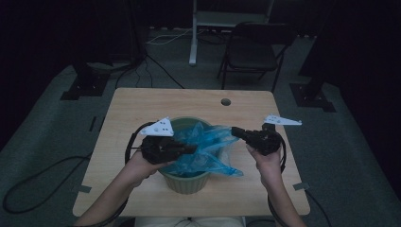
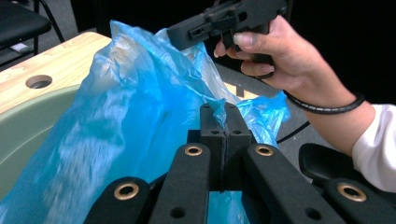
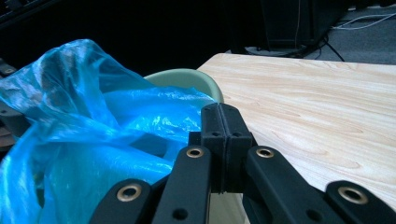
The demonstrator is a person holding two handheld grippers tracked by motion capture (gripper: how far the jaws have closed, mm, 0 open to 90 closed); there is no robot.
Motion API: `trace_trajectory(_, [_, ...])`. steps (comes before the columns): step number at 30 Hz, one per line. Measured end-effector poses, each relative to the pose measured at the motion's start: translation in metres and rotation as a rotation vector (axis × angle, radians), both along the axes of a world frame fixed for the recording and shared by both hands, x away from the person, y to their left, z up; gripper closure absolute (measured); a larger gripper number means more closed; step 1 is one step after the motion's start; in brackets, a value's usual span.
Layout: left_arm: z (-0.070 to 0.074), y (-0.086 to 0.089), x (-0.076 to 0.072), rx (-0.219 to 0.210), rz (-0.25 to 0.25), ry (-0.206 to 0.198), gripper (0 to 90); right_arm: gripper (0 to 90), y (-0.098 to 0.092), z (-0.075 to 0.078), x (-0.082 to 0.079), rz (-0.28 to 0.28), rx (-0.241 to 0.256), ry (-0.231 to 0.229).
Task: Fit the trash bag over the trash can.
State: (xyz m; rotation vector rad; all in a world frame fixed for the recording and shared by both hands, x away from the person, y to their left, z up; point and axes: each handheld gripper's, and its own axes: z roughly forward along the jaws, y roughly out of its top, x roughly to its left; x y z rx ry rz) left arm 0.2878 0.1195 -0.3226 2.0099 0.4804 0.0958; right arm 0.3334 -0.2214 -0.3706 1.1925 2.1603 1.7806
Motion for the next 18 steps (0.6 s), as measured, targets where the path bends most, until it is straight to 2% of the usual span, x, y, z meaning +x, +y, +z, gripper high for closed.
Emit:
trace_trajectory(5, [0.001,0.021,-0.014,-0.009,0.018,-0.027,90.0,90.0,-0.005,-0.003,0.0,-0.014,0.0,0.009])
trace_trajectory(10, [0.001,0.053,-0.03,-0.016,0.063,-0.053,90.0,90.0,-0.014,-0.007,-0.001,-0.041,-0.001,0.012])
trace_trajectory(12, [-0.002,0.069,-0.036,-0.031,0.078,-0.048,90.0,90.0,-0.019,-0.009,-0.002,-0.052,-0.001,0.019])
trace_trajectory(18, [-0.012,0.102,-0.049,-0.039,0.137,-0.049,90.0,90.0,-0.037,-0.019,-0.004,-0.096,0.006,0.045])
